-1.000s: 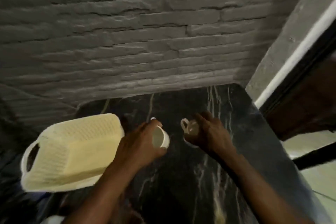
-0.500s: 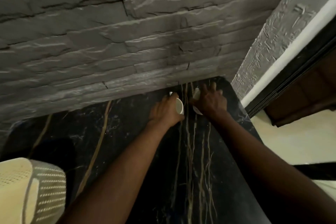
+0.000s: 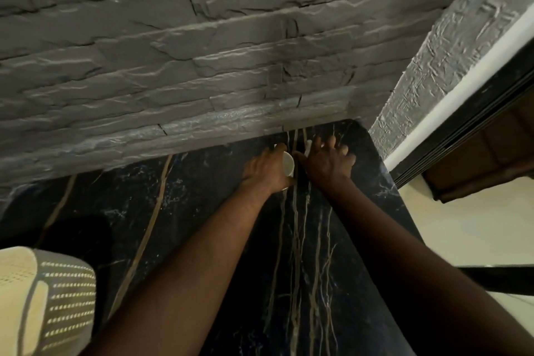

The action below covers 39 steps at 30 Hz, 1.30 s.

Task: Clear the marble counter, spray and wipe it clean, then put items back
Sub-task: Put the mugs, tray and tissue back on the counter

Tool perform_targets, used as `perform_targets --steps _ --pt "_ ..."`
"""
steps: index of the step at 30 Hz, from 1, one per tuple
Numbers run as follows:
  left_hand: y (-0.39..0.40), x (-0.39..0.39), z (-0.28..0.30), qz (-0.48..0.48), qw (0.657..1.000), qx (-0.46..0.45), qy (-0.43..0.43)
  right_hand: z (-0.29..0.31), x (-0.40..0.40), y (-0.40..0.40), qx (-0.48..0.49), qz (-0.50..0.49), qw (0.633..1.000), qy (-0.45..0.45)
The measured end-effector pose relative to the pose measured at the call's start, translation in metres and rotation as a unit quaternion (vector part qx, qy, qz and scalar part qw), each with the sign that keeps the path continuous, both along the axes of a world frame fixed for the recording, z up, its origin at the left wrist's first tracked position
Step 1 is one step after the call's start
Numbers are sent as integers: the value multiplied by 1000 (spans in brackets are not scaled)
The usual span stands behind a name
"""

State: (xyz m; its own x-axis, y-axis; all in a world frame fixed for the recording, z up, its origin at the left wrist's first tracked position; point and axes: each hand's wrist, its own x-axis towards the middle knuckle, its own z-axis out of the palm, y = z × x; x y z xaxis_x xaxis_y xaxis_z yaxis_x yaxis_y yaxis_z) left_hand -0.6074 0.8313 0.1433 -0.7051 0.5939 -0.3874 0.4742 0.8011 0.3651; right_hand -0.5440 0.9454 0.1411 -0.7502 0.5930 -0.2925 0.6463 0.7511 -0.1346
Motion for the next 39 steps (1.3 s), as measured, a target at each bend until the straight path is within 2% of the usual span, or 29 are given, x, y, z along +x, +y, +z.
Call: perform_targets --steps 3,6,9,14,20,25,30,35,39 --pt "-10 7 11 12 1000 29 -3 14 11 -13 7 20 999 45" --pt "-37 27 36 21 995 88 52 36 26 -42 35 59 989 133" --pt "-85 52 66 26 985 125 112 64 45 -86 12 102 972 211" --pt "-211 94 103 119 966 171 151 113 75 -189 12 199 922 331" --pt "-408 173 133 278 916 210 201 157 117 -373 -63 353 851 383" --pt "-564 246 130 396 867 175 249 151 149 -543 -134 488 784 359" --pt "-693 324 101 525 800 118 264 112 173 -690 -160 608 728 274" --pt "-786 410 28 642 742 50 188 46 208 -791 -149 678 692 197" --pt "-824 470 -52 703 705 29 89 -32 235 -834 -77 737 670 56"
